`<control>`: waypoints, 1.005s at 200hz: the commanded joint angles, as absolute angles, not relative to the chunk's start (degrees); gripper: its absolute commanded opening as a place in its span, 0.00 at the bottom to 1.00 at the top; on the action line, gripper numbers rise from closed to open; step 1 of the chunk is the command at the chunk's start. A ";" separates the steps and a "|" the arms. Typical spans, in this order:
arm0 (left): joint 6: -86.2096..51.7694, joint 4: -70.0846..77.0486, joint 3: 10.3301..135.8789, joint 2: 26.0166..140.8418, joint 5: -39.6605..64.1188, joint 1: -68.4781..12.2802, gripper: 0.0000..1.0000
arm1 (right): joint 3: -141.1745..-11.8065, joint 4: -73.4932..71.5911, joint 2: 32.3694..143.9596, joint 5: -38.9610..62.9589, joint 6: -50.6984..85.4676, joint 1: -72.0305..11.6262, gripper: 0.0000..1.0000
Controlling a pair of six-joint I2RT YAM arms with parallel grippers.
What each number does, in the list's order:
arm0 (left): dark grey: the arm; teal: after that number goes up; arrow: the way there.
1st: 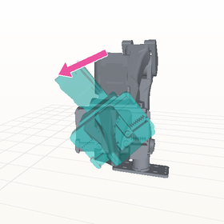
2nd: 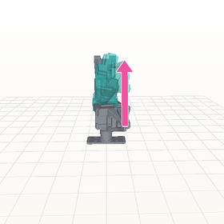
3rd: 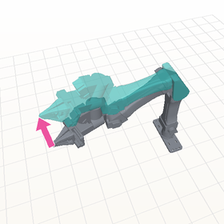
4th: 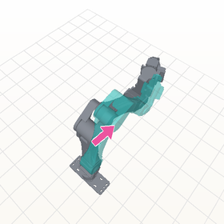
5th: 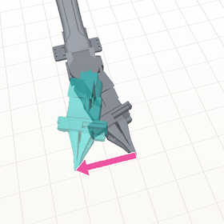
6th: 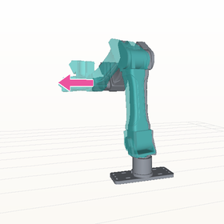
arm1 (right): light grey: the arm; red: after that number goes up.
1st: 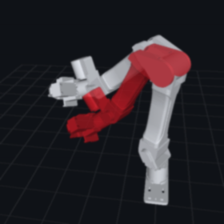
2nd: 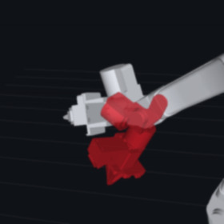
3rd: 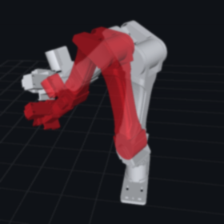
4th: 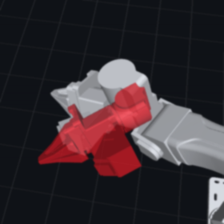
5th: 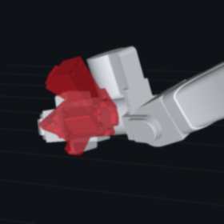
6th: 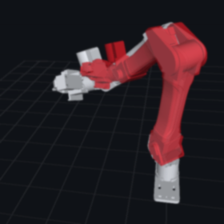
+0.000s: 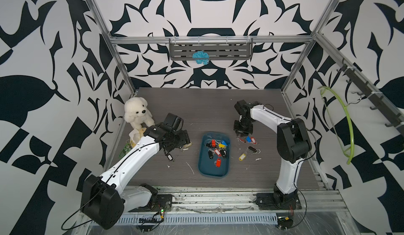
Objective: Take the keys out of the storage box
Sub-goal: Place the key at the center of the board.
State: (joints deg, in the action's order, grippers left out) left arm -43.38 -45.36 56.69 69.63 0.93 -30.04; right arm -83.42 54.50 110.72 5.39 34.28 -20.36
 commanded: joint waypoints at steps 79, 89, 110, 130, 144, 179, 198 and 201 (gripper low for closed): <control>-39.02 -48.42 71.55 82.78 -6.02 -44.65 0.79 | -72.91 55.40 82.50 1.74 33.91 -18.25 0.33; -39.19 -48.31 73.09 85.03 -5.98 -46.48 0.78 | -70.48 55.24 79.68 2.14 34.31 -18.28 0.30; -38.57 -47.72 76.42 89.80 -5.80 -50.93 0.77 | -64.86 54.94 74.54 3.35 35.72 -18.19 0.28; -37.28 -47.82 79.48 94.41 -4.83 -54.02 0.75 | -59.99 54.37 70.91 4.36 36.99 -18.19 0.27; -36.21 -47.87 81.12 97.19 -3.34 -55.54 0.74 | -57.39 54.09 69.35 4.88 37.73 -18.19 0.28; -34.65 -49.45 83.55 101.96 0.12 -57.72 0.72 | -55.52 53.99 67.53 5.65 38.83 -18.13 0.27; -34.96 -51.14 83.43 103.65 1.01 -58.16 0.71 | -56.41 54.21 67.91 5.63 38.85 -18.11 0.27; -35.10 -51.34 83.41 103.85 1.09 -58.18 0.70 | -56.52 54.23 68.01 5.70 38.85 -18.11 0.27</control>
State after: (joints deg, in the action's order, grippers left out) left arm -36.07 -47.18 82.06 102.06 -1.26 -57.80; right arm -55.31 54.39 68.88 5.30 37.58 -18.24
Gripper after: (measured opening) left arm 0.711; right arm 0.272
